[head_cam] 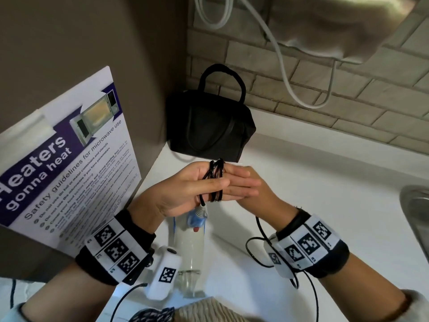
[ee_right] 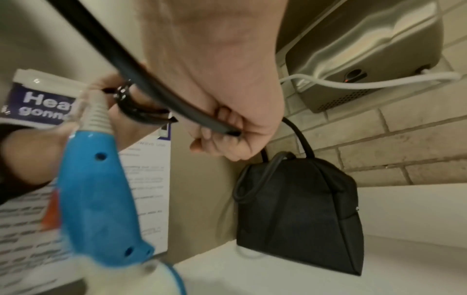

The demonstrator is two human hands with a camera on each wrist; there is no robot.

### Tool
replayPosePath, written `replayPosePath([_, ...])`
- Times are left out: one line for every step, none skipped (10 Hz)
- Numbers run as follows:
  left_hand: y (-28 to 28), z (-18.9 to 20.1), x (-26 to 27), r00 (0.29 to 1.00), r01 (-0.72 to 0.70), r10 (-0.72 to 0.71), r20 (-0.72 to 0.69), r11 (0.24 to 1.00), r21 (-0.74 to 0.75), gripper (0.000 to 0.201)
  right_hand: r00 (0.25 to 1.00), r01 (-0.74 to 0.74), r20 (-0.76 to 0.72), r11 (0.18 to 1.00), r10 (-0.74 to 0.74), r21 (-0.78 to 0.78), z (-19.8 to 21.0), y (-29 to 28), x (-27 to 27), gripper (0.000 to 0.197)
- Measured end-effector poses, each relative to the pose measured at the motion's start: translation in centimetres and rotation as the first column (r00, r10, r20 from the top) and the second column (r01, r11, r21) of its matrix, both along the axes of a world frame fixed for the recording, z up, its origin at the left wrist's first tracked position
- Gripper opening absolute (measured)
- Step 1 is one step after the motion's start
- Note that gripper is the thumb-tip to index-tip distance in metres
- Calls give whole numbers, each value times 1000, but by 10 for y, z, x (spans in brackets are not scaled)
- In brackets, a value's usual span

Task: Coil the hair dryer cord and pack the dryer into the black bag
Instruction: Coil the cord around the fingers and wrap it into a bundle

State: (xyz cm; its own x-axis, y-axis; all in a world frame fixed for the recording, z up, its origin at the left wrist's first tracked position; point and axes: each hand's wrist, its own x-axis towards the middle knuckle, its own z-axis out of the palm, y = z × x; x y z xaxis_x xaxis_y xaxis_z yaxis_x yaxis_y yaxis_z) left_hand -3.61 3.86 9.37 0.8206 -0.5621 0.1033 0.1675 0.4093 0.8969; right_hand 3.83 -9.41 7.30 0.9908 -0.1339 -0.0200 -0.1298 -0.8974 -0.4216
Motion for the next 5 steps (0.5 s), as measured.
replayPosePath([-3,-1,-1,1000,4,-3,10,1000,-27,36,649,705,601,666,-467,-244,-43,71,14,38])
replayPosePath([-2,-2,-2,999,-40,41,15,998,-37,38,928,308,285,923,-238,-229,-29,33,-15,37])
replayPosePath([-3,-4,-2,995,-92,93,21,995,-40,41,834,-545,-55,835,549,78,-13,-13,-63,52])
replayPosePath([-5,-5,-1,990,-139,139,-9,989,-42,43,715,-678,-108,723,691,131,-2,-34,-70,25])
replayPosePath([-6,-6,1,985,-170,168,-34,984,-47,45,679,-721,-68,681,731,125,4,-28,-80,29])
